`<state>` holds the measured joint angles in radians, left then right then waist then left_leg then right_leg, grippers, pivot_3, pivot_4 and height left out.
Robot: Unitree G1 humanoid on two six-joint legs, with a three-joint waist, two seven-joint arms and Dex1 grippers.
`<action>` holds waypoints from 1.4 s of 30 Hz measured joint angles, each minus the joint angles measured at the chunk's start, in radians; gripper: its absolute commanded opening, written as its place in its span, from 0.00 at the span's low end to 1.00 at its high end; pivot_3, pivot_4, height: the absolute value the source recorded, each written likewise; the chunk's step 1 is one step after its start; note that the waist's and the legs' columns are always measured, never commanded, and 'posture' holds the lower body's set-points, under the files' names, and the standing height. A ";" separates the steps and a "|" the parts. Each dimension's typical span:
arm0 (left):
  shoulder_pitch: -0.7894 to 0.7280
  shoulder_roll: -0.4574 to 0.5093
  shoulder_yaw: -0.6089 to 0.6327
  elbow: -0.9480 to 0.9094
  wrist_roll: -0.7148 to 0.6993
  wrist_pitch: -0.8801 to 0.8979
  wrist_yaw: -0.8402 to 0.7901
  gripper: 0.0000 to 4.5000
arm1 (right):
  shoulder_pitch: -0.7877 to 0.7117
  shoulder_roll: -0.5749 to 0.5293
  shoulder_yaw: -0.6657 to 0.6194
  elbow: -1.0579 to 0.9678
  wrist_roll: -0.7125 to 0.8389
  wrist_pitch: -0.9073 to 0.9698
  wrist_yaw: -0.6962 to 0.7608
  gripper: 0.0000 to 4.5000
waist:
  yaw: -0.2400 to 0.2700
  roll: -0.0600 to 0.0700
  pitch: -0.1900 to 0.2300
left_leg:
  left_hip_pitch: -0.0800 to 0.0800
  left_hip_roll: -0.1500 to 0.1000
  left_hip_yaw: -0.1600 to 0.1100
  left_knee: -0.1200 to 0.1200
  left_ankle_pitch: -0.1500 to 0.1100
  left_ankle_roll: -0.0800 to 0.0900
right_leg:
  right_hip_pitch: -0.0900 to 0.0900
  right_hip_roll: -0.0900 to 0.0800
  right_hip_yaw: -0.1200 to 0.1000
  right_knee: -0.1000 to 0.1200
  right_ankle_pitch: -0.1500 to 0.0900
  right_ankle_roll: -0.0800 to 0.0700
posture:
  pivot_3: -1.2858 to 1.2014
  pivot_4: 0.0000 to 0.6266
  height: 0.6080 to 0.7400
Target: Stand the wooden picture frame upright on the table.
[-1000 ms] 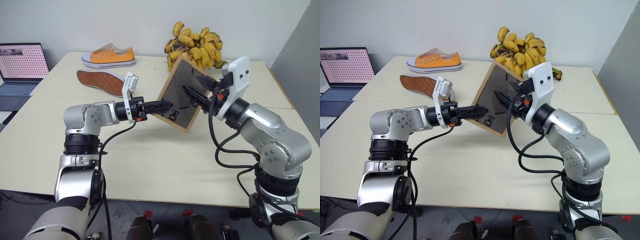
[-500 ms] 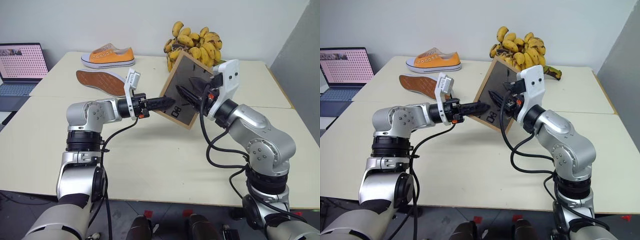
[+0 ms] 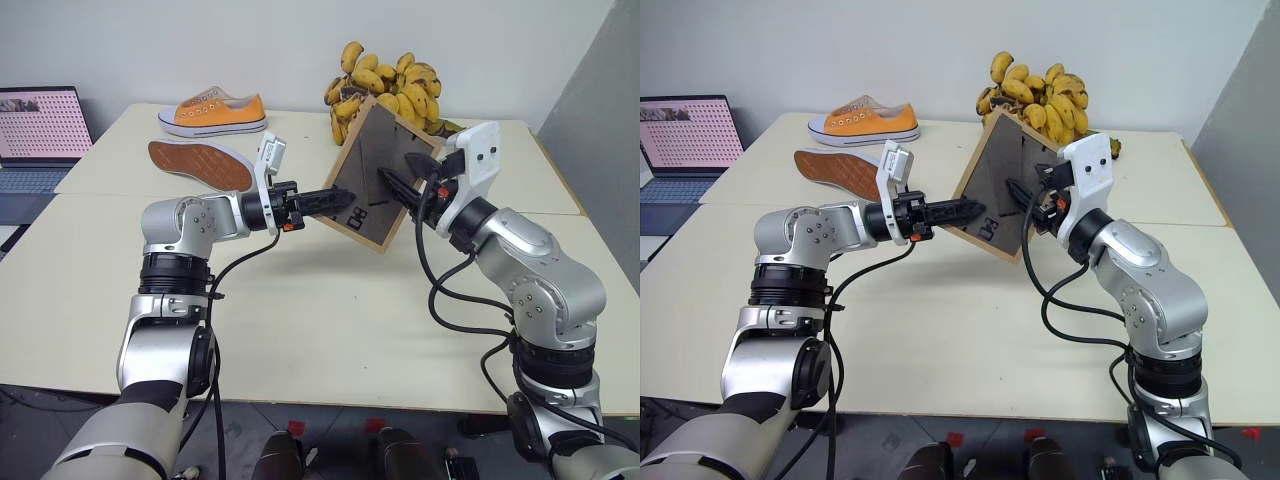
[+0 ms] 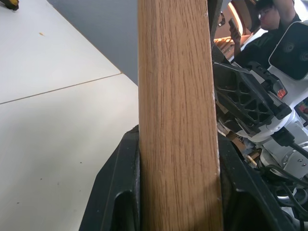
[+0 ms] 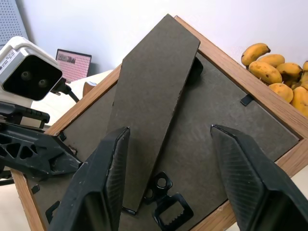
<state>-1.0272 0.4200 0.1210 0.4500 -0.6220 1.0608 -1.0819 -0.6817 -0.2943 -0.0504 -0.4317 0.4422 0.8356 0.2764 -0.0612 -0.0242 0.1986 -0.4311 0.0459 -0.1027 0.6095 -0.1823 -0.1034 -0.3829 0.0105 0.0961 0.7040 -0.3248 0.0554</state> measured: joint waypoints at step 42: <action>-0.185 -0.006 0.002 0.431 0.133 -0.209 -0.050 0.29 | 0.231 -0.393 0.073 -0.122 -0.203 -0.137 0.101 0.88 | 0.009 0.000 0.000 | -0.005 -0.002 0.001 0.000 0.000 0.000 | -0.004 -0.001 0.000 -0.002 0.000 0.000 | 0.52 0.24 1.00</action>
<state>-1.2126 0.4139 0.1234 0.8809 -0.4887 0.8519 -1.1324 -0.4509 -0.6870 0.0222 -0.5541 0.2391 0.6988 0.3769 -0.0518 -0.0246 0.1988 -0.4361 0.0441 -0.1018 0.6090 -0.1820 -0.1035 -0.3869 0.0099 0.0965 0.7018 -0.3252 0.0554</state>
